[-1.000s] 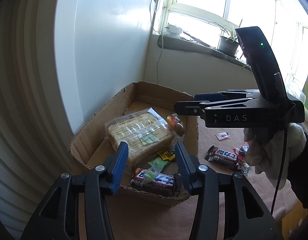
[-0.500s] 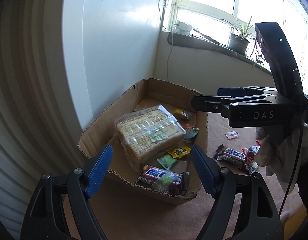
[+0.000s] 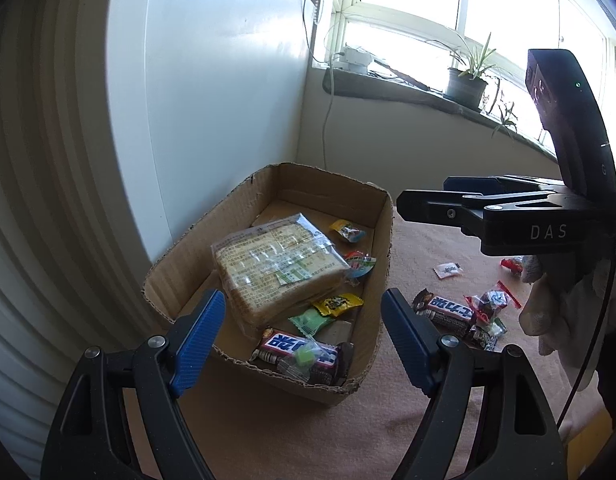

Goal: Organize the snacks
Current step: 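Withdraw both tools from the box toward the Snickers bar and clear bag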

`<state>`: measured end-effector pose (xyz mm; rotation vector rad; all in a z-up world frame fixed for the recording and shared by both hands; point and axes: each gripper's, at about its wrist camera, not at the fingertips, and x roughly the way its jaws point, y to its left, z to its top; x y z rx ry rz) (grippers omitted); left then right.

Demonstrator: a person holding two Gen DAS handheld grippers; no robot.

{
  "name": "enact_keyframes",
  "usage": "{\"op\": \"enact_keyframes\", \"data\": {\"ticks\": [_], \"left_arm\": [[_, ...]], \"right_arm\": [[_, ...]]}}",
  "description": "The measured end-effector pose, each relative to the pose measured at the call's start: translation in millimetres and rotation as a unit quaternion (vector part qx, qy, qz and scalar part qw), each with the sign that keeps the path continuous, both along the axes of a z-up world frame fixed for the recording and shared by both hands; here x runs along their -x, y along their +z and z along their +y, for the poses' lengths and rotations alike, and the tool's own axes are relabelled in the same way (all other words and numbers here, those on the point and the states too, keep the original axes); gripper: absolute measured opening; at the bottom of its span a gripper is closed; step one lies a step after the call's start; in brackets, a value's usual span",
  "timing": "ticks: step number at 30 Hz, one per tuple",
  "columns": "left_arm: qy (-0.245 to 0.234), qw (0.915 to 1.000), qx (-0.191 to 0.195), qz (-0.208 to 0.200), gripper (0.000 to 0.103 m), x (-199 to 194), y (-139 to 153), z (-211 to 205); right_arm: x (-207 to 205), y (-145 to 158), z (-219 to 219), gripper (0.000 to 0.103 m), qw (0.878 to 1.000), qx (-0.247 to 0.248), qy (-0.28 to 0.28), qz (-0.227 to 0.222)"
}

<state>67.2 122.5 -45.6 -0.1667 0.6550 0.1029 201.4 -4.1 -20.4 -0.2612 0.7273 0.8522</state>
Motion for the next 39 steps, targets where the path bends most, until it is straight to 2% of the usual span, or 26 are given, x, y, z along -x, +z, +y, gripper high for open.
{"op": "enact_keyframes", "data": {"ticks": [8,14,22,39], "left_arm": [[-0.017,0.9998,0.003,-0.005,0.08,3,3,-16],[-0.038,0.9991,0.019,-0.006,0.08,4,2,-34],[-0.079,0.9961,0.04,0.007,0.08,1,-9,-69],[-0.118,0.9902,0.061,0.042,0.08,-18,-29,-108]], "right_arm": [[7,7,-32,0.095,1.0,-0.019,-0.016,0.003],[6,6,-71,0.095,0.998,-0.037,-0.033,0.028],[5,-10,-106,0.095,0.996,-0.036,-0.036,0.07],[5,-47,-158,0.094,0.991,-0.017,-0.097,0.092]]}}
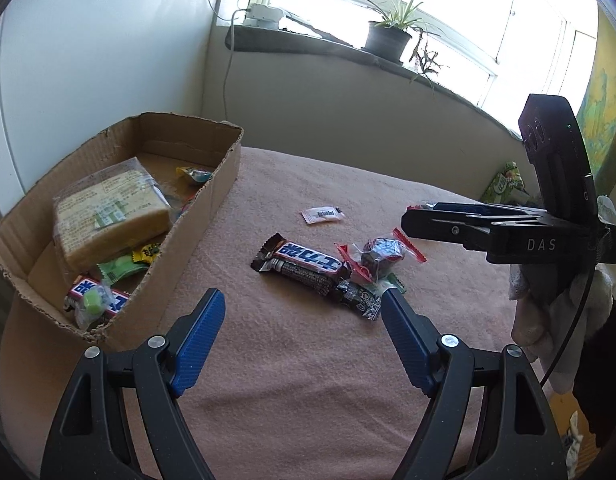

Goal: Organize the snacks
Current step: 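Withdraw both tools from the box toward the Snickers bar and clear bag, then close the left gripper on the Snickers bar while the right gripper closes on the clear red-edged bag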

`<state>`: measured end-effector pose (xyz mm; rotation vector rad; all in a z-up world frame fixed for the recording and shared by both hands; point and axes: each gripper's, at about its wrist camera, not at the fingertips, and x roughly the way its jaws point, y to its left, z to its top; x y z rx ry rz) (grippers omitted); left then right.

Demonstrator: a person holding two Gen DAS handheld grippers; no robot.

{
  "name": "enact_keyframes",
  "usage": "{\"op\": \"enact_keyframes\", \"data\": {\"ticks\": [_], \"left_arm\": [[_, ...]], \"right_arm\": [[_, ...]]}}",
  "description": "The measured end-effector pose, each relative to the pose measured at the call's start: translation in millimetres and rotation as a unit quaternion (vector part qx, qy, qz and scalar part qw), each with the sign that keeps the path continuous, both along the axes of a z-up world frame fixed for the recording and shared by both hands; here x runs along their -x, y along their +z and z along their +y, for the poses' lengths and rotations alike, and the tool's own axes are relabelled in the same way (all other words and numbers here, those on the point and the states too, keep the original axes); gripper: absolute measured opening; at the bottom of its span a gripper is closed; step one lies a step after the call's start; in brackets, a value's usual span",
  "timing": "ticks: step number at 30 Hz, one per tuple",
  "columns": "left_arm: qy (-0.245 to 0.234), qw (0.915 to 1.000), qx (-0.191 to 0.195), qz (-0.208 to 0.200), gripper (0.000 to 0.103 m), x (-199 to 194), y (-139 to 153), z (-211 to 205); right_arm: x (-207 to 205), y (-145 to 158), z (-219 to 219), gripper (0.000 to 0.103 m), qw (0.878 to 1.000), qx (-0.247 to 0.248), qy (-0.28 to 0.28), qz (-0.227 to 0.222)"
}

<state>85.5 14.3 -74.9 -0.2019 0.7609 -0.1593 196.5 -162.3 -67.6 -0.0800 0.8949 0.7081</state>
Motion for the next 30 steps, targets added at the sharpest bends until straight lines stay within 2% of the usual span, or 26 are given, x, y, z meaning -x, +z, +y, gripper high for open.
{"op": "enact_keyframes", "data": {"ticks": [3,19,21,26,30], "left_arm": [[-0.006,0.9999,0.003,0.009,0.08,-7,-5,-3],[-0.013,0.9973,0.037,0.062,0.075,-44,-31,-8],[-0.013,0.9968,0.042,0.067,0.075,-48,-33,-9],[-0.011,0.9953,0.056,0.078,0.075,-57,-37,-7],[-0.011,0.9946,0.06,0.083,0.075,-65,-38,-9]], "right_arm": [[-1,-10,-2,0.088,1.0,0.009,0.003,0.012],[-22,-45,3,0.083,0.998,0.024,0.017,0.046],[-25,-49,3,0.075,0.998,0.028,0.019,0.051],[-32,-57,1,0.073,0.998,0.023,0.019,0.062],[-37,-60,-1,0.06,0.998,0.022,0.014,0.063]]}}
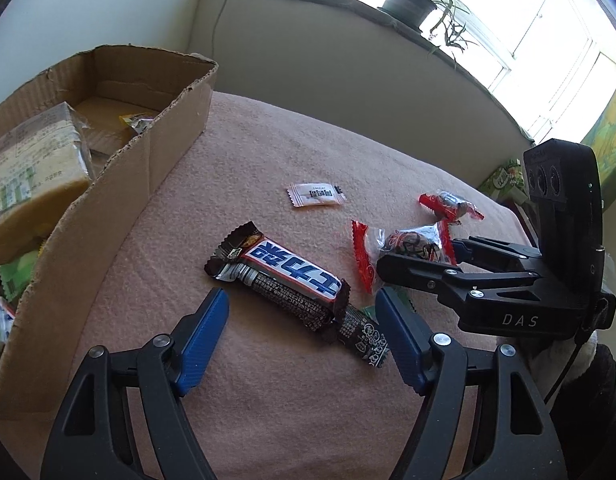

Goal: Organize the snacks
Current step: 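Close the left gripper on the Snickers bar while the right gripper closes on the clear red-edged bag, then carry the Snickers bar and clear bag with both grippers over the box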

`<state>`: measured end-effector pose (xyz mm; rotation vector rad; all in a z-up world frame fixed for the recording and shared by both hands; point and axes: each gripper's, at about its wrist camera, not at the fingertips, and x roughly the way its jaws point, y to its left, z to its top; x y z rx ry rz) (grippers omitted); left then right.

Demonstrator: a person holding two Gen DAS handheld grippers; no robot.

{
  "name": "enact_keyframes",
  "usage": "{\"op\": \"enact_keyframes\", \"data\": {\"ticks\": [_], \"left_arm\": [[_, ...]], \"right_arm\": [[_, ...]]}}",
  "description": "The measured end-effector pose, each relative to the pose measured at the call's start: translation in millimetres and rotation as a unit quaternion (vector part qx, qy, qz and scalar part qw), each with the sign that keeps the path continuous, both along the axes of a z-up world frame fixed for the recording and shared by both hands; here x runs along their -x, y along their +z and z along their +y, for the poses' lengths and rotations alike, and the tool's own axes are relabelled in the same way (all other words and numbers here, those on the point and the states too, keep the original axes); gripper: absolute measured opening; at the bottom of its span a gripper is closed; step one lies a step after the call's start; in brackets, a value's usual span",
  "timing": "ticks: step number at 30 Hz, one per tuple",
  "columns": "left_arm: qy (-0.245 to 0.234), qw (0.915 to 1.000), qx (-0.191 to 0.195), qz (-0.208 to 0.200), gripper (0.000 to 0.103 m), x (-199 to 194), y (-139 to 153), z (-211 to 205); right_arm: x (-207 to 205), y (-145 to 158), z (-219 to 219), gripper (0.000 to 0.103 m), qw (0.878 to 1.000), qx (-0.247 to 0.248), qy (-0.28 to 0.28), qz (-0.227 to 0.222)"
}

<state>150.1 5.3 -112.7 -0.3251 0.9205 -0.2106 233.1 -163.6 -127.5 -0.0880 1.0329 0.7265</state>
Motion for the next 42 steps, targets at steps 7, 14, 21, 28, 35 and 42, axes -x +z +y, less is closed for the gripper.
{"op": "enact_keyframes", "data": {"ticks": [7,14,21,28,35,42], "left_arm": [[0.001,0.9999,-0.007,0.007,0.075,-16,-4,-6],[-0.011,0.9975,-0.07,0.006,0.052,-25,-8,-20],[0.0,0.9969,-0.079,-0.002,0.028,-25,-9,-15],[-0.004,0.997,-0.076,-0.009,0.028,-22,-7,-15],[-0.008,0.997,-0.073,-0.024,0.028,-11,4,-14],[-0.003,0.9969,-0.066,-0.042,0.028,3,19,-2]], "right_arm": [[-5,-1,-9,0.054,1.0,-0.005,-0.009,-0.002],[-4,-2,-9,0.054,1.0,-0.005,-0.007,-0.008],[-2,-3,-8,0.051,1.0,-0.003,-0.009,-0.017],[3,1,-9,0.043,0.999,0.005,-0.012,-0.032],[8,9,-12,0.042,0.999,0.004,-0.018,-0.043],[15,20,-14,0.041,0.998,-0.003,-0.025,-0.053]]}}
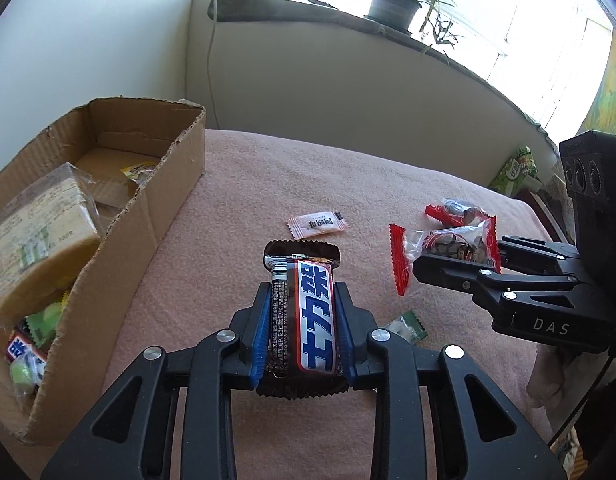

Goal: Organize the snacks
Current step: 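Carry the Snickers bar and clear bag with both grippers over the box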

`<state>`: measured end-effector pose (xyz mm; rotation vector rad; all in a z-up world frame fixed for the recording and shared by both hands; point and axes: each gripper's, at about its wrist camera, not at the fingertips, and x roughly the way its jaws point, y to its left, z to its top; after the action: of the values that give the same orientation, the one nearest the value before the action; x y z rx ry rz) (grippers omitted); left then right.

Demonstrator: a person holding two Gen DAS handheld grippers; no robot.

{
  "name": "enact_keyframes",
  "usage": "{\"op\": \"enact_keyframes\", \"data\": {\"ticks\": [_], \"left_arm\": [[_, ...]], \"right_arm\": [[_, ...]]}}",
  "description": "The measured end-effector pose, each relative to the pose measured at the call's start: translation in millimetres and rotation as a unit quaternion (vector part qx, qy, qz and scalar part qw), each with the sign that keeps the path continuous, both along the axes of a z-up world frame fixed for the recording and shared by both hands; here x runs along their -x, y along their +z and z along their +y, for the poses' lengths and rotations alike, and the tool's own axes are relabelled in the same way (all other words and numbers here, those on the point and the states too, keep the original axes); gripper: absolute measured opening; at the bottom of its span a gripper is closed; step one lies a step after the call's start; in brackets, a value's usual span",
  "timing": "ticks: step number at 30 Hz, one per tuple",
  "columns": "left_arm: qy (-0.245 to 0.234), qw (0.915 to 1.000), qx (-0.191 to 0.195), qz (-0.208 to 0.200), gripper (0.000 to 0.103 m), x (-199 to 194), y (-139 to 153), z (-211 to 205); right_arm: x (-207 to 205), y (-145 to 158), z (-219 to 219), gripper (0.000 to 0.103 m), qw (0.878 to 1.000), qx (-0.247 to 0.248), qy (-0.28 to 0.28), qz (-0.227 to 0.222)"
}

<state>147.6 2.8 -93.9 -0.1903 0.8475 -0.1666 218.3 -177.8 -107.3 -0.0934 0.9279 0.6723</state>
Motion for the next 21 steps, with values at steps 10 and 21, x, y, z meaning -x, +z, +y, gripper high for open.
{"op": "enact_keyframes", "data": {"ticks": [10,21], "left_arm": [[0.019,0.9993,0.013,-0.028,0.028,21,20,26],[0.056,0.997,0.011,-0.052,0.028,40,33,67]], "right_arm": [[4,28,16,0.041,1.0,-0.014,0.005,-0.026],[5,64,64,0.041,0.998,-0.027,0.031,-0.056]]}}
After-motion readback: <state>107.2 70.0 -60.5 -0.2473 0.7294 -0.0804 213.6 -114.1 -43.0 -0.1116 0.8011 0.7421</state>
